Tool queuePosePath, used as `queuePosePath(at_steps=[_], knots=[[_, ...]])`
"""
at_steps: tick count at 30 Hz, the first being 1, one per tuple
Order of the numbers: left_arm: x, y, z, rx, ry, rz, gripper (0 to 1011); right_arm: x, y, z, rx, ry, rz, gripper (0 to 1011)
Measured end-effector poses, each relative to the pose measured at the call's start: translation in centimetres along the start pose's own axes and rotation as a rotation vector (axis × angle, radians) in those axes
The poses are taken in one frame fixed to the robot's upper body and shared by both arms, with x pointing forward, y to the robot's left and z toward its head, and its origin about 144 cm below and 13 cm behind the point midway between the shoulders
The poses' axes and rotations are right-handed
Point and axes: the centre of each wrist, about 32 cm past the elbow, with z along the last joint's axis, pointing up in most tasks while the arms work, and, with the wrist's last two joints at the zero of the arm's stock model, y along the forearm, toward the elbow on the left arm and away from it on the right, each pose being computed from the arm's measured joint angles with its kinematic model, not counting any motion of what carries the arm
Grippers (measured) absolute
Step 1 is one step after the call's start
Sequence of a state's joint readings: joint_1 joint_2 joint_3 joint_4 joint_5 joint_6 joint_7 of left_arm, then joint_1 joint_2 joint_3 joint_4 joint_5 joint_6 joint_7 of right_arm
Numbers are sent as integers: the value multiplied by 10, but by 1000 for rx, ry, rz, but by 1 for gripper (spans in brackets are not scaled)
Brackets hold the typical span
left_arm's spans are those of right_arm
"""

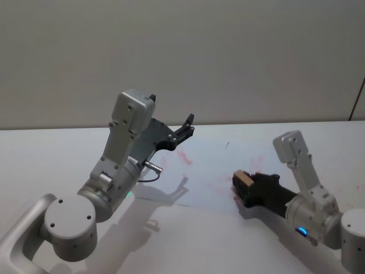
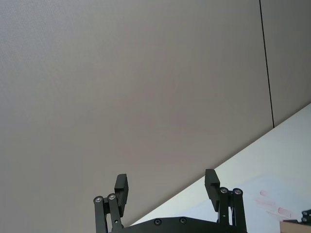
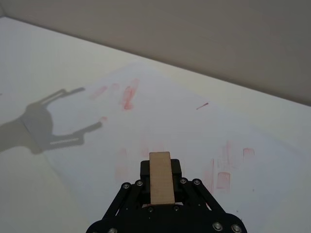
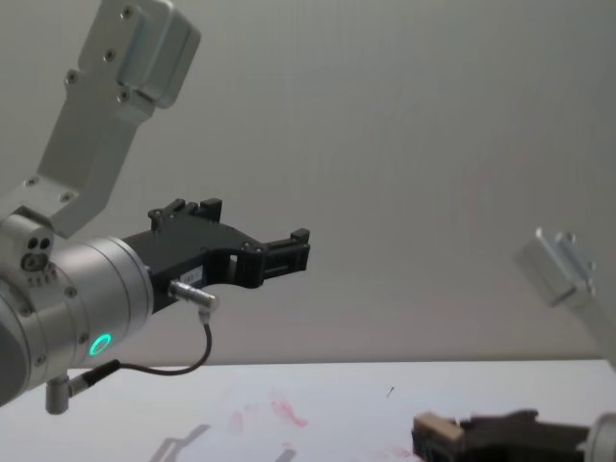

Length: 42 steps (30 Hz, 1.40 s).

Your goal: Use the one hand to pick up the stamp and affix it onto the A4 paper.

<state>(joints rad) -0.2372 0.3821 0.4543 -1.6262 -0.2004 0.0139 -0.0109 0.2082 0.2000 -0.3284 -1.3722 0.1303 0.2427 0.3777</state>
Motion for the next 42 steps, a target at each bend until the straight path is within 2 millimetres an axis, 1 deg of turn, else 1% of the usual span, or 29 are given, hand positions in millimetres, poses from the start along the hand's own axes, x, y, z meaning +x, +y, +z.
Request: queuePosePath(at_steps=[6, 10, 14, 16, 17, 23, 26, 32, 35, 42], knots=[[0, 0, 0, 0, 0, 0, 1001, 0, -2, 13, 69, 26, 0, 219], [0, 0, 0, 0, 0, 0, 1001, 2, -7, 26, 126, 48, -9, 219], [0, 0, 0, 0, 0, 0, 1001, 7, -20, 37, 183, 78, -38, 219], [0, 0, 0, 0, 0, 0, 1001, 9, -25, 38, 192, 92, -52, 219], [0, 0, 0, 0, 0, 0, 1001, 13, -31, 40, 200, 96, -68, 219], [0, 0, 0, 0, 0, 0, 1001, 23, -55, 37, 189, 119, -126, 219], [0, 0, 0, 0, 0, 0, 1001, 29, -72, 32, 160, 122, -161, 219], [0, 0, 0, 0, 0, 0, 1001, 37, -94, 22, 99, 115, -195, 219], [0, 0, 0, 0, 0, 0, 1001, 39, -101, 18, 74, 108, -200, 219], [0, 0, 0, 0, 0, 0, 1001, 42, -108, 12, 28, 88, -196, 219]])
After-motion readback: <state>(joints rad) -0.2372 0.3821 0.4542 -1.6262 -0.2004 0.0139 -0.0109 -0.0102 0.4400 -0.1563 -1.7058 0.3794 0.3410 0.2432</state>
